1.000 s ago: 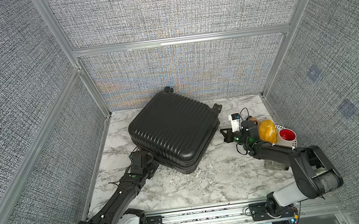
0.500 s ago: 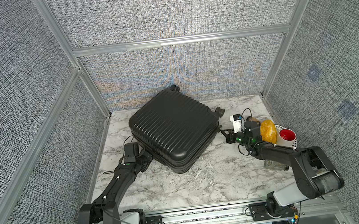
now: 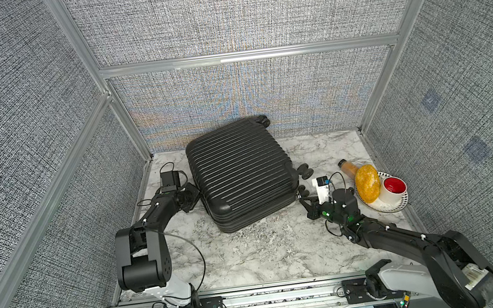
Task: Open the suitcase zippers
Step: Adjust the suitcase at the center of the board.
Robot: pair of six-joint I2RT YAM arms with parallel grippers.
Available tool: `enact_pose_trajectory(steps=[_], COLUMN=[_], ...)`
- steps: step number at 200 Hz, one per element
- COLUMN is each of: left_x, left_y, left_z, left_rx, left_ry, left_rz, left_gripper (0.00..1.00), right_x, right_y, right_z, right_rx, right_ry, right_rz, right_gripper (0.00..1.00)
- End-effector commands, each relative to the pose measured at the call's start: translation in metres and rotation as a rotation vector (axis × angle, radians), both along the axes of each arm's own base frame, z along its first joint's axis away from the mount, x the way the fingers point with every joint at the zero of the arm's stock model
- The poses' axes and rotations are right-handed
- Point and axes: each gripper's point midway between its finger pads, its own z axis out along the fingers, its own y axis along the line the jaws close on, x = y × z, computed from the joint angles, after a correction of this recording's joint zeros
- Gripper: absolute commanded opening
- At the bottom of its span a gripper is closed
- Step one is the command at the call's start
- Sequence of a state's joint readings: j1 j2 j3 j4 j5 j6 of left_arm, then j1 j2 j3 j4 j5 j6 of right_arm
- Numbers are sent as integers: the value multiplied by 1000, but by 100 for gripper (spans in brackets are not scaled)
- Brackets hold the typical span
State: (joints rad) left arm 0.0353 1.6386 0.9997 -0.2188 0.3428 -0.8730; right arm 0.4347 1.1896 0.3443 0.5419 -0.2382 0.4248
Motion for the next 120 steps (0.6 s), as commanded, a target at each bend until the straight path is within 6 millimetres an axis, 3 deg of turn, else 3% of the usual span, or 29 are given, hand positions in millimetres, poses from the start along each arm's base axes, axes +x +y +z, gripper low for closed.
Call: enact_pose_trajectory(steps=[1,29,44,86,120], left_x=[13,-22,-54,-132,-159], left_y=[5,25,32,9,-17], left_z=[14,24,35,97,118], left_rx=[-42,43,101,213,159], left_ry=[-64,-56,-61,-237,-311], left_rz=[24,101,125,48,-39], left_gripper=[46,85,96,99,99], right_x=[-5,-5,-5,-13,-25], right_y=[-2,-1,2,20,45], right_z=[-11,-11,-9,-8,-6], right_rx=[-12,-20,-30,-87,-123], right_ry=[39,39,31,-2,-46], right_rz=[-25,-17,-2,56,127], right_gripper=[0,0,0,0,0])
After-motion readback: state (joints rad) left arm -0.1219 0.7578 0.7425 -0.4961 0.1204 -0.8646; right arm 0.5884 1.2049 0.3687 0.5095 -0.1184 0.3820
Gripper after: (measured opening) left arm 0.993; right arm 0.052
